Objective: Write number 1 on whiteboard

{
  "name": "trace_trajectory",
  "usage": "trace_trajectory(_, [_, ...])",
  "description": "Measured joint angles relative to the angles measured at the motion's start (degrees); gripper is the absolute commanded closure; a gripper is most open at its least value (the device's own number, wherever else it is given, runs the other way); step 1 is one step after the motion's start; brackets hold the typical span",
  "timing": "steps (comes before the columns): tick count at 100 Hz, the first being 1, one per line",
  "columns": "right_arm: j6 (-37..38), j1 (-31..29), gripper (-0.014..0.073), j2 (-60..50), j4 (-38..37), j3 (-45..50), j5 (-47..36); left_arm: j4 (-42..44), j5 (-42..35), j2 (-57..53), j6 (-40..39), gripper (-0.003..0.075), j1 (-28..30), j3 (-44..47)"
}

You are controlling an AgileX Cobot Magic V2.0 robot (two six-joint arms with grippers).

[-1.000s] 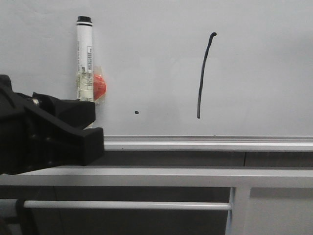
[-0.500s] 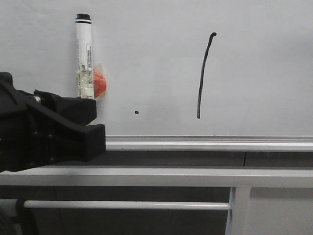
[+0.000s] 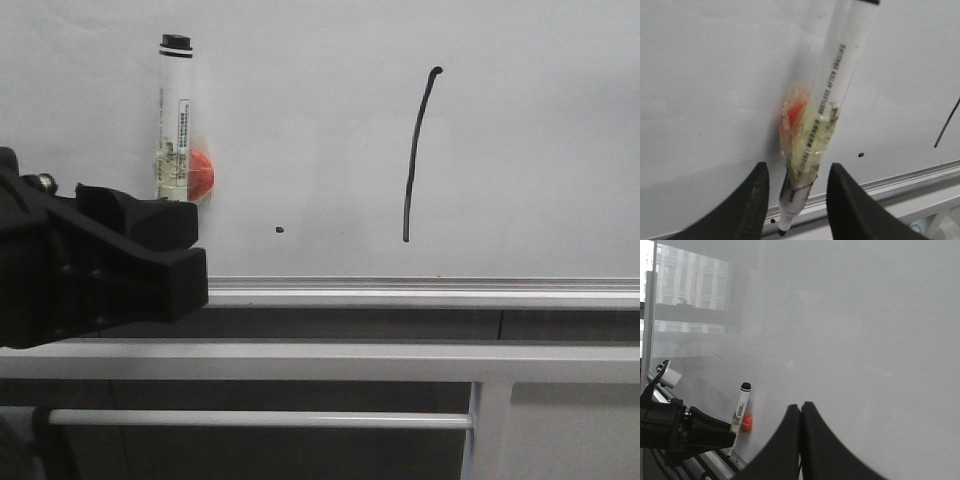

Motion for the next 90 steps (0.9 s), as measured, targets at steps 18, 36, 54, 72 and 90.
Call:
trace_trajectory(18, [0.00, 0.00, 0.0657, 0.00, 0.00, 0.00, 0.00, 0.00, 0.00, 0.00, 0.00, 0.0457, 0.00, 0.84])
trace_trajectory(36, [0.00, 0.00, 0.0657, 0.00, 0.00, 0.00, 0.00, 0.00, 0.00, -0.95, 0.00, 0.0457, -1.84, 1.04])
trace_trajectory(54, [0.00, 0.00, 0.0657, 0.00, 0.00, 0.00, 0.00, 0.00, 0.00, -2.37, 0.00, 0.0459, -2.61, 2.27])
trace_trajectory(72, [0.00, 0.00, 0.0657, 0.00, 0.00, 0.00, 0.00, -0.03, 0.00, -5.32, 0.00, 0.0619, -2.61, 3.76])
trace_trajectory(90, [0.00, 0.00, 0.0657, 0.00, 0.00, 0.00, 0.00, -0.25, 0.00, -9.45, 0.00, 0.0741, -2.61, 5.74])
